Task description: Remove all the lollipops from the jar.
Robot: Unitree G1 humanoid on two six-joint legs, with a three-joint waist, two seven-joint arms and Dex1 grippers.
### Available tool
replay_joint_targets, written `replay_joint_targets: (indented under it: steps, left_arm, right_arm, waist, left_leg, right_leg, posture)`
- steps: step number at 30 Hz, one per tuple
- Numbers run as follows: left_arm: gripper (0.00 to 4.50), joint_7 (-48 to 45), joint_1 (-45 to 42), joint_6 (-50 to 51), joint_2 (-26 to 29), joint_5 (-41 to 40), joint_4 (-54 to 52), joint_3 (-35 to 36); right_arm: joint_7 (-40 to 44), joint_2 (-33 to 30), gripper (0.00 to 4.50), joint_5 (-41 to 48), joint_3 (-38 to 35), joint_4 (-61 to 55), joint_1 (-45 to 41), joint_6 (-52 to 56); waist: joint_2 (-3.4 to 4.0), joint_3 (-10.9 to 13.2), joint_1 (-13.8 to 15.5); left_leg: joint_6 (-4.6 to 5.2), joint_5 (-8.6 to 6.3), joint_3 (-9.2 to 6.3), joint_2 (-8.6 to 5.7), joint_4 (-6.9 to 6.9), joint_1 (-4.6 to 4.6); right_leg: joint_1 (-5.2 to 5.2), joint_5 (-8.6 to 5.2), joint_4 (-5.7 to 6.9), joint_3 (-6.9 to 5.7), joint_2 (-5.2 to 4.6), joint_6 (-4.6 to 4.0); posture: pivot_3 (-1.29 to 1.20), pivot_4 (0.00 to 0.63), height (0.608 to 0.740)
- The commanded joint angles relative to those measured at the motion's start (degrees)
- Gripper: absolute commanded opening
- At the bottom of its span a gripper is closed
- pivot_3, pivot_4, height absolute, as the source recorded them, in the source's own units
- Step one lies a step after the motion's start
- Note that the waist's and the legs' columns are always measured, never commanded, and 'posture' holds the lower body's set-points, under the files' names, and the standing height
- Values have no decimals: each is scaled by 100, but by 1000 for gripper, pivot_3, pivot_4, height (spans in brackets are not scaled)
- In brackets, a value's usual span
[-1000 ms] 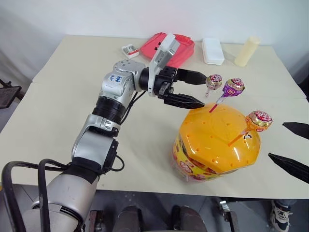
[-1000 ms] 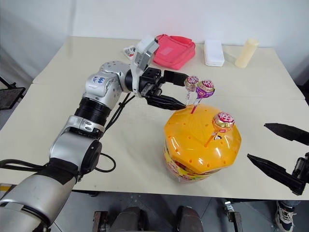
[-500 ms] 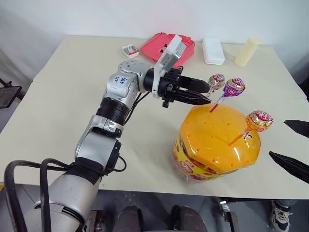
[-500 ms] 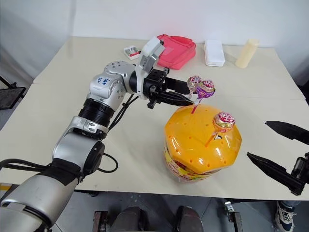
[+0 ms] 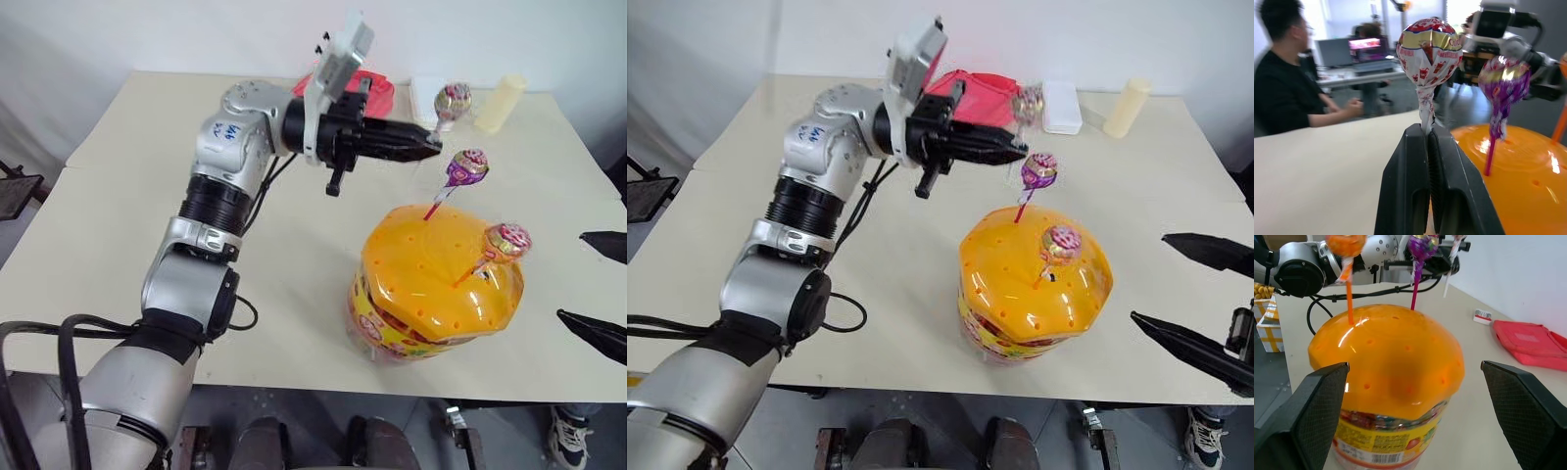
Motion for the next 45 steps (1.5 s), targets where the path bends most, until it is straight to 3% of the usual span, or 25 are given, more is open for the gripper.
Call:
replay_joint_targets:
  steps: [1, 7, 18, 21, 33, 39, 45]
  left_arm:
    - [52, 808, -255, 484, 311, 218, -156, 164]
    - [52, 2152, -124, 2196, 1235, 953, -237, -61]
    - [52, 4033, 1153, 5346, 2573, 1906, -362, -244]
    - [694, 4323, 1433, 5956, 2930, 2056, -447, -447]
    - [4468, 4161, 1177, 6604, 3472, 1439, -1654, -566]
    - [4491, 3484, 748, 6424, 3628, 795, -2292, -798]
    - [4491, 2586, 929, 5814, 3425, -137, -3265, -531]
  right_arm:
    - [48, -136, 4500, -105, 42, 184, -134, -31]
    - [279, -344, 4500, -219, 224, 506, -428, -17]
    - [509, -628, 4500, -677, 992, 1134, -1128, -64]
    - [603, -735, 4500, -832, 1434, 1428, -1593, -138]
    - [805, -689, 4500, -1187, 1754, 1702, -2053, -155]
    - [782, -644, 4500, -1261, 1668, 1671, -2030, -149]
    - [700, -565, 4500, -1268, 1522, 1529, -1888, -111]
  waist:
    - [0, 0, 6]
    - [1, 0, -16]
    - [-4, 3, -39]
    - [-16, 9, -29]
    - [-22, 13, -13]
    - [-24, 14, -5]
    - [-25, 15, 8]
  left_leg:
    - [0, 0, -1, 0, 0, 0]
    - [0, 0, -1, 0, -2, 1]
    - [-1, 0, 0, 1, 0, 0]
    - [-1, 0, -2, 2, 3, -1]
    - [-1, 0, -2, 2, 8, -3]
    - [-1, 0, 0, 1, 8, -3]
    - [-1, 0, 3, 2, 9, -1]
  right_leg:
    - [0, 0, 0, 0, 0, 0]
    - [-2, 0, 4, 0, 0, 0]
    - [-8, 0, 12, 3, 2, 0]
    - [-8, 0, 17, 2, 1, 0]
    - [-12, 0, 30, 3, -1, -1]
    - [-12, -1, 32, 5, -2, -1]
    - [-13, 0, 34, 11, -2, -1]
  posture:
    - [0, 150, 740]
    - [0, 150, 740]
    - [0, 150, 740]
    - [0, 150, 740]
    - [0, 150, 740]
    - [0, 150, 740]
    - [0, 150, 740]
